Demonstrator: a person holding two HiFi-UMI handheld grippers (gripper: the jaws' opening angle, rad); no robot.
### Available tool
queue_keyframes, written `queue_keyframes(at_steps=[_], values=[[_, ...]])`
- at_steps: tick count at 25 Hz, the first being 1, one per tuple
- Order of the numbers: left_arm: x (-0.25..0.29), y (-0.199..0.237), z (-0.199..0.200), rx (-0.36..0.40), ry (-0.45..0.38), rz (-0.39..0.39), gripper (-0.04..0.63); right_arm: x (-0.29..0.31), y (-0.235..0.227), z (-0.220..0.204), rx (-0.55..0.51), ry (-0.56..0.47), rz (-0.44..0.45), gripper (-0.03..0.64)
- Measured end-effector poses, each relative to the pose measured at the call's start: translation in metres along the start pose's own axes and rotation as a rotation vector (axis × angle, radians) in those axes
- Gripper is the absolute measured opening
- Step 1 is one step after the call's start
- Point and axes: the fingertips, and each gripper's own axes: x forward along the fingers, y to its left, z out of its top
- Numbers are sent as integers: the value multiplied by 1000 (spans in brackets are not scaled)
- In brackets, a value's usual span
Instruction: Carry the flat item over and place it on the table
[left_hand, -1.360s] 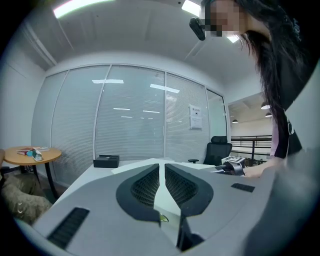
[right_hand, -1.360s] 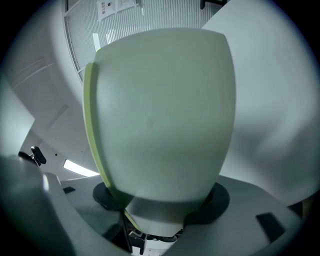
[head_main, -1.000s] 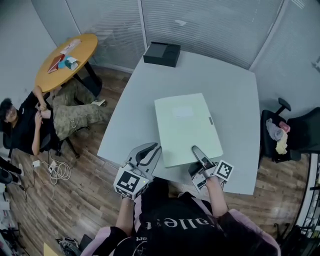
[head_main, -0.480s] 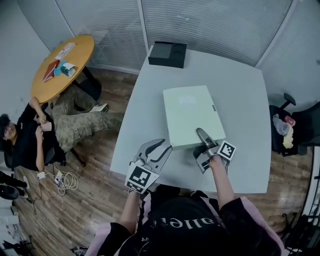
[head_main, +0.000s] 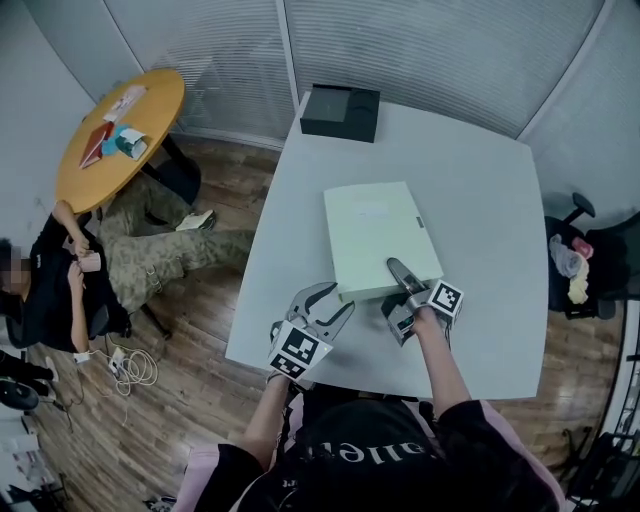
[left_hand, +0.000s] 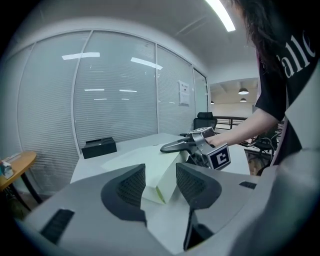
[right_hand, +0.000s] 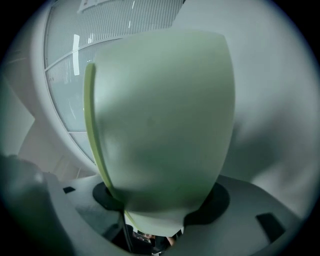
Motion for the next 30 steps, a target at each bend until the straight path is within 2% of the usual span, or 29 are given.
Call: queue_keyframes(at_steps=[5,8,15,20,24,30], values=[[14,12,-17,-22,23,-4,193,7,-9,2,2,11,13,304],[24,22,-25,-25,37,2,193,16,-14,0,-1,22,-10,303],[57,34,-42,26,111,14,221,41,-30,6,8,46,-49,304],[78,40,-51,34,136,46,224,44,-34,10,5,46,-133,325],[84,39,-62,43,171,61,232,41,-47,0,-47,123,-226,357],[104,39,-74,-16,210,58,241,25,-54,-2,-57,127,-273,367]])
